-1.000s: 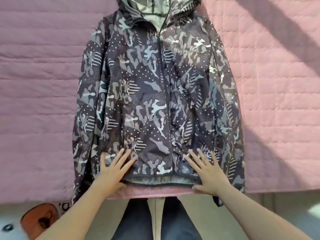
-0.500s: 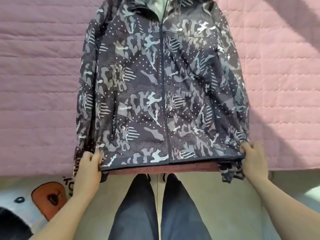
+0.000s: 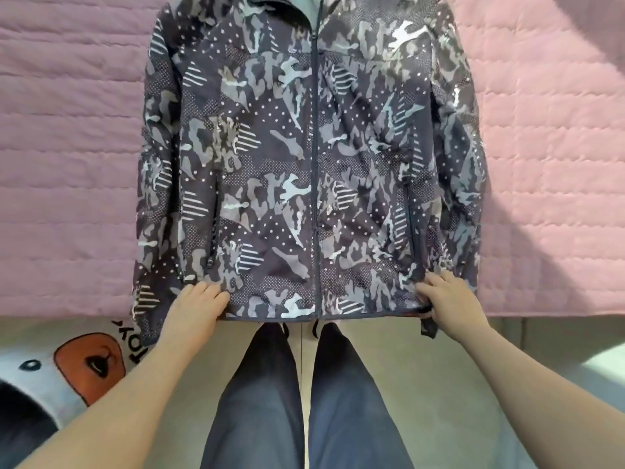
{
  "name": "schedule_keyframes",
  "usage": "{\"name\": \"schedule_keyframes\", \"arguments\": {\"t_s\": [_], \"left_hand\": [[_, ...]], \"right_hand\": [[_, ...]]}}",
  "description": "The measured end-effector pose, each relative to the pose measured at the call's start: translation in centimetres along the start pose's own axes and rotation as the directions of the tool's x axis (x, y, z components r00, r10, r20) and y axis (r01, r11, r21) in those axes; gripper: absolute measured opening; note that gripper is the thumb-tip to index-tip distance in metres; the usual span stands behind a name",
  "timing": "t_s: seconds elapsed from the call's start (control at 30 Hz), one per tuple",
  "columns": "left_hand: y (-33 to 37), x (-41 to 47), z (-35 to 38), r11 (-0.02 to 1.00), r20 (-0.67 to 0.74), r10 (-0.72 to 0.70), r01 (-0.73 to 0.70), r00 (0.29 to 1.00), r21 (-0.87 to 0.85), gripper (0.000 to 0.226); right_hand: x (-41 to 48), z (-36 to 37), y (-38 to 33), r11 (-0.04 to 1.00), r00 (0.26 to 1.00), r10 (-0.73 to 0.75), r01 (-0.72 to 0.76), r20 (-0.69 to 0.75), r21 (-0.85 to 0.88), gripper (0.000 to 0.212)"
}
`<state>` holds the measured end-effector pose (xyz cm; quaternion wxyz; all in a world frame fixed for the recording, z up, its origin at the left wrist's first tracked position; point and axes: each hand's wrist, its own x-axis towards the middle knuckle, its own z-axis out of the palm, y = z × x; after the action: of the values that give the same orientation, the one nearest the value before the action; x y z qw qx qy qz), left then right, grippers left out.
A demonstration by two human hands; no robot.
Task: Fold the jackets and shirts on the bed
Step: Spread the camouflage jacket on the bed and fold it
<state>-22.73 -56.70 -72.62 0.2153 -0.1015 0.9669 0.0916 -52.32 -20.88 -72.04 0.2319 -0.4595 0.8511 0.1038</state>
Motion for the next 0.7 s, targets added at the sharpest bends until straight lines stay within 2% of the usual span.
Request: {"name": "schedule_keyframes", "arguments": {"t_s": [0.1, 0.17, 0.23, 0.3, 0.37, 0.43, 0.5, 0.57, 0.63, 0.7], "left_hand": [[-0.2, -1.3, 0.6, 0.995, 0.234, -0.082, 0.095, 0.969, -0.044, 0.038], [0.5, -0.8, 0.2, 0.983, 0.308, -0.125, 0.159, 0.943, -0.088, 0.035], [1.3, 0.8, -0.8, 0.963, 0.26, -0.165, 0.212, 0.951, -0.165, 0.034], [2.4, 2.7, -2.3, 0.943, 0.157, -0.175, 0.211, 0.972, -0.258, 0.03], [3.5, 4.7, -3.7, 0.932, 0.036, -0.174, 0.176, 0.984, -0.318, 0.019], [4.8, 6.9, -4.9, 0.926, -0.036, -0.171, 0.147, 0.985, -0.348, 0.006], [6.3, 9.2, -6.1, 0.926, -0.066, -0.15, 0.116, 0.987, -0.358, 0.018], [7.6, 11.5, -6.9, 0.928, -0.044, -0.143, 0.119, 0.989, -0.353, 0.038], [8.8, 13.1, -7.5, 0.939, -0.006, -0.115, 0.106, 0.993, -0.328, 0.052], [10.5, 15.2, -7.9, 0.942, 0.021, -0.05, 0.054, 0.999, -0.332, 0.058]], "right_hand": [[-1.2, 0.0, 0.5, 0.992, 0.979, 0.128, -0.129, 0.158, -0.002, 0.036], [-0.9, -0.4, 0.1, 0.985, 0.963, 0.143, -0.161, 0.23, 0.064, 0.024], [-0.1, -1.3, -0.4, 0.947, 0.964, 0.183, -0.225, 0.191, 0.229, 0.021], [0.9, -2.2, -0.5, 0.884, 0.961, 0.27, -0.269, 0.051, 0.382, 0.016], [2.0, -2.9, -0.2, 0.82, 0.919, 0.392, -0.33, -0.04, 0.468, 0.015], [3.0, -3.8, 0.2, 0.754, 0.856, 0.514, -0.425, -0.048, 0.501, 0.023], [3.7, -4.7, 1.0, 0.619, 0.754, 0.656, -0.563, 0.035, 0.548, 0.037], [4.0, -4.9, 2.2, 0.418, 0.611, 0.765, -0.71, 0.201, 0.567, 0.05], [4.1, -4.5, 3.1, 0.267, 0.512, 0.776, -0.795, 0.368, 0.544, 0.061], [3.8, -3.7, 4.2, 0.152, 0.474, 0.741, -0.809, 0.476, 0.568, 0.066]]}}
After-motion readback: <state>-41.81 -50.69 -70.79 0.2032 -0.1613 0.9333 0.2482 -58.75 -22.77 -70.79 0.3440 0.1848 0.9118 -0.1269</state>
